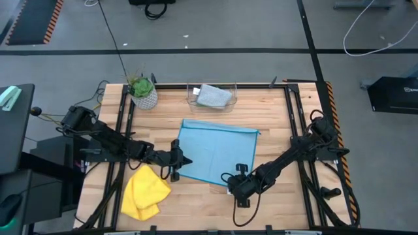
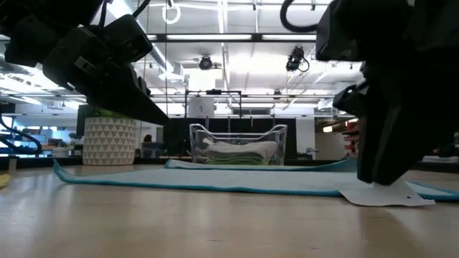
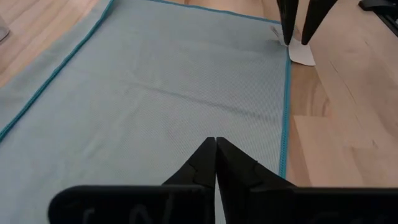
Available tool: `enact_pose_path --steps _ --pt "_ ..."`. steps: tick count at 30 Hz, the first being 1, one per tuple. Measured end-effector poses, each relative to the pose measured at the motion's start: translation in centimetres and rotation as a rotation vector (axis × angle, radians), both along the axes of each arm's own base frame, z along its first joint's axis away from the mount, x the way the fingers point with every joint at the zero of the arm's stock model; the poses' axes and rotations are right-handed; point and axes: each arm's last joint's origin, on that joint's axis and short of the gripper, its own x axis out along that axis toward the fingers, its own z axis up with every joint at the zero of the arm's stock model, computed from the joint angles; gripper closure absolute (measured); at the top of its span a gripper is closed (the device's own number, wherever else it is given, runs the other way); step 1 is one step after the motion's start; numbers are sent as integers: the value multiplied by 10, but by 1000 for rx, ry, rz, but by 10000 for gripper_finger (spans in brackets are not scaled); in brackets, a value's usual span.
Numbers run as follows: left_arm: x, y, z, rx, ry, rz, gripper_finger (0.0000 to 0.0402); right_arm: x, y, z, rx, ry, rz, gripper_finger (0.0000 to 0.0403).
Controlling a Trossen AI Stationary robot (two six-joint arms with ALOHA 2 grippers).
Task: Fold microfiber towels
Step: Fold the blue microfiber cloth
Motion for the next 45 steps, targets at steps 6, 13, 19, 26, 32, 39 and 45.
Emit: enact_pose_path --steps 6,13,19,26,32,39,45 --pt "0 0 0 1 2 0 379 2 2 -12 -6 25 8 277" --pt "0 0 0 2 6 0 387 2 2 -10 1 21 7 277" --pt "0 0 0 2 5 0 382 2 1 -9 0 19 11 379" --pt "0 0 0 2 5 -2 389 1 -2 9 11 -35 2 385" --pt "0 0 0 2 5 -2 382 -2 -4 31 44 -95 -15 361" --pt "0 0 0 2 5 -2 390 -6 -1 32 39 -92 -17 246" --pt "0 0 0 2 5 -1 382 -13 9 19 -31 -50 22 167"
